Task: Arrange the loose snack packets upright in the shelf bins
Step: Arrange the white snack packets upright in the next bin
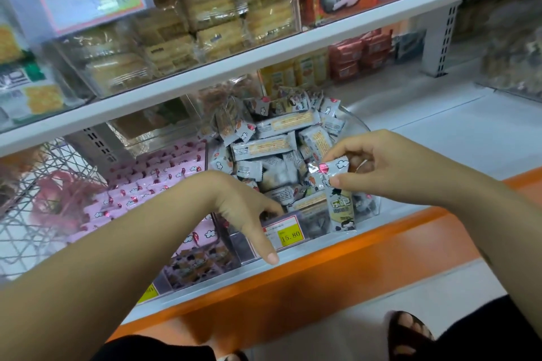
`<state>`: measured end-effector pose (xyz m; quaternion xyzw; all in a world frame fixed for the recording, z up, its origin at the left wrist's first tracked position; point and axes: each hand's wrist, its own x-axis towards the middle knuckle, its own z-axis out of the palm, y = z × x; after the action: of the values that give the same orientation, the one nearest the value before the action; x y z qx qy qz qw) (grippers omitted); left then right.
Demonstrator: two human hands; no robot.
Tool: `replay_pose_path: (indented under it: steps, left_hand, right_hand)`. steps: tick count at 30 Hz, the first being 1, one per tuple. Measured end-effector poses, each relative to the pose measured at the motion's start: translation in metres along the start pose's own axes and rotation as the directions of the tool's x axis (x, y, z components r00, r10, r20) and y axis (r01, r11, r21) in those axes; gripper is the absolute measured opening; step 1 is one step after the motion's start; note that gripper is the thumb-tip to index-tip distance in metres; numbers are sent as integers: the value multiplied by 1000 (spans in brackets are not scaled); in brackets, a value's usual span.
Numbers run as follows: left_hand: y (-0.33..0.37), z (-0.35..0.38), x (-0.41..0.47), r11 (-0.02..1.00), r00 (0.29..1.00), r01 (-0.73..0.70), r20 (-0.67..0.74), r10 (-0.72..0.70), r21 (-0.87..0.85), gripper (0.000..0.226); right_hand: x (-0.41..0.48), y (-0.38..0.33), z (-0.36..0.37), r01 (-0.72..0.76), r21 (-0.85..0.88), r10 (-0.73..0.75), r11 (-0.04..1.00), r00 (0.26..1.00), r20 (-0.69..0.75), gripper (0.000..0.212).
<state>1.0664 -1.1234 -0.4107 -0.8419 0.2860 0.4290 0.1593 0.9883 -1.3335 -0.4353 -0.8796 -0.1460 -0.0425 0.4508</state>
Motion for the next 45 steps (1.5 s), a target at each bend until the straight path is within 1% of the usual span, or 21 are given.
replay_pose_path:
  steps: [4,8,12,17,22,27,36,45]
  left_hand:
    - [-1,1,5,998,999,-50,21,50,-37,80]
    - [-7,2,14,991,996,-91,16,93,-93,87]
    - [-8,2,20,985,996,-88,-8,88,-151,82]
    - [-10,4,22,983,996,-73,-59,63,-171,93]
    - [-12,7,20,953,992,-117,-75,100,-279,95]
    - [-11,6,20,955,993,-105,-87,84,-276,86]
    - [-8,9,25,950,991,-111,-102,85,-292,88]
    - [-16,11,18,829,970,-223,-201,137,-513,79]
  right_hand:
    - [1,0,2,-1,3,1,1000,1000,5,19]
    - [2,1,5,-12,16,11,1000,1000,7,18]
    - [2,0,6,-20,11,20,1000,1000,24,19]
    - [1,0,5,-26,-7,26,1000,999,27,19]
    - [1,1,4,-28,15,28,1000,1000,12,19]
    - [1,-2,5,-25,11,25,1000,1000,12,19]
    - [0,-1,5,-32,4,32,999,999,13,19]
    - [0,-1,5,-26,13,26,1000,1000,4,20]
